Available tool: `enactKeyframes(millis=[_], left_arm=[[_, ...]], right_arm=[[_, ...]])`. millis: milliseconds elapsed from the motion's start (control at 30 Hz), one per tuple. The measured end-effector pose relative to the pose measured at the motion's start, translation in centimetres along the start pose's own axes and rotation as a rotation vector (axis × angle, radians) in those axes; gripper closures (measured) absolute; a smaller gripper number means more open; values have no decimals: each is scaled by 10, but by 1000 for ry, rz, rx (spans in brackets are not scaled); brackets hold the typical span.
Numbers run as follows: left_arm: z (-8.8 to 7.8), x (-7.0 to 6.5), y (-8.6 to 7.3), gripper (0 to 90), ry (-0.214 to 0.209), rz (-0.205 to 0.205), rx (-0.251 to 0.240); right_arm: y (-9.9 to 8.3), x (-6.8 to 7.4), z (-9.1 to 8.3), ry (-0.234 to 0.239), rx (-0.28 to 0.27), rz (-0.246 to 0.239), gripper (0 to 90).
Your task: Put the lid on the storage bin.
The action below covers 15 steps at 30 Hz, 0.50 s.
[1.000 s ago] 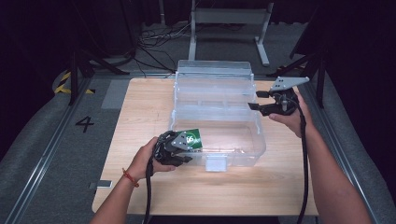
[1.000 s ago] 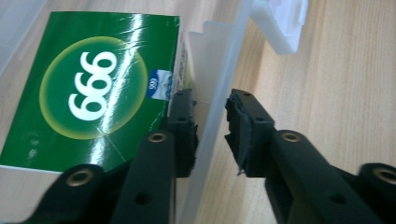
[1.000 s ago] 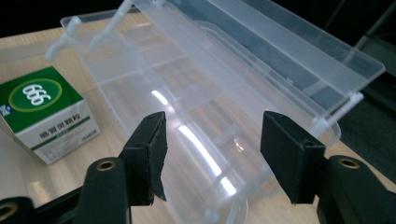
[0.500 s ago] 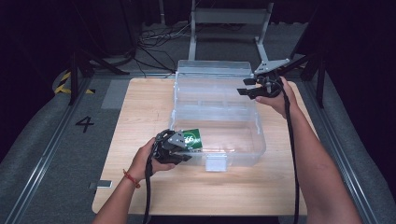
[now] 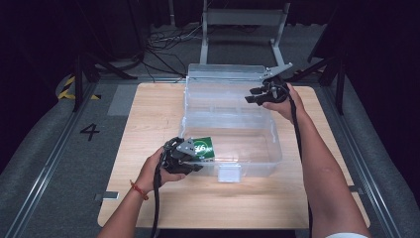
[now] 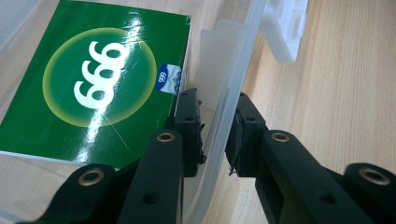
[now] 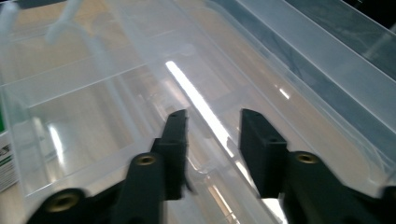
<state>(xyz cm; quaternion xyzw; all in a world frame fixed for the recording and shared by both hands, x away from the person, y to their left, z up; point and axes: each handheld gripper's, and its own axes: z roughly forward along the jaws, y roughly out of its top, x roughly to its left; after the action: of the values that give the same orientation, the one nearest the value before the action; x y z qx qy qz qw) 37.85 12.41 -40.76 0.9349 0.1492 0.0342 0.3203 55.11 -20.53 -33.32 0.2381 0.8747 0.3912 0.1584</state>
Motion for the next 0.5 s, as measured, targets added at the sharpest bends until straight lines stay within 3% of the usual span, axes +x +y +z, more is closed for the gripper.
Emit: enactKeyframes(millis=[100, 333, 400, 500], left_arm=[[0, 0, 0, 770, 0, 3, 0], [0, -1, 0, 763, 8, 0, -12], [0, -3, 0, 762, 15, -11, -7], [1, -3, 0, 762, 13, -9, -18]], right_arm=[[4, 2, 0, -11, 42, -29, 678], [8, -3, -1, 42, 73, -42, 747], [11, -3, -1, 49, 95, -90, 778], [13, -1, 0, 55, 108, -112, 791]])
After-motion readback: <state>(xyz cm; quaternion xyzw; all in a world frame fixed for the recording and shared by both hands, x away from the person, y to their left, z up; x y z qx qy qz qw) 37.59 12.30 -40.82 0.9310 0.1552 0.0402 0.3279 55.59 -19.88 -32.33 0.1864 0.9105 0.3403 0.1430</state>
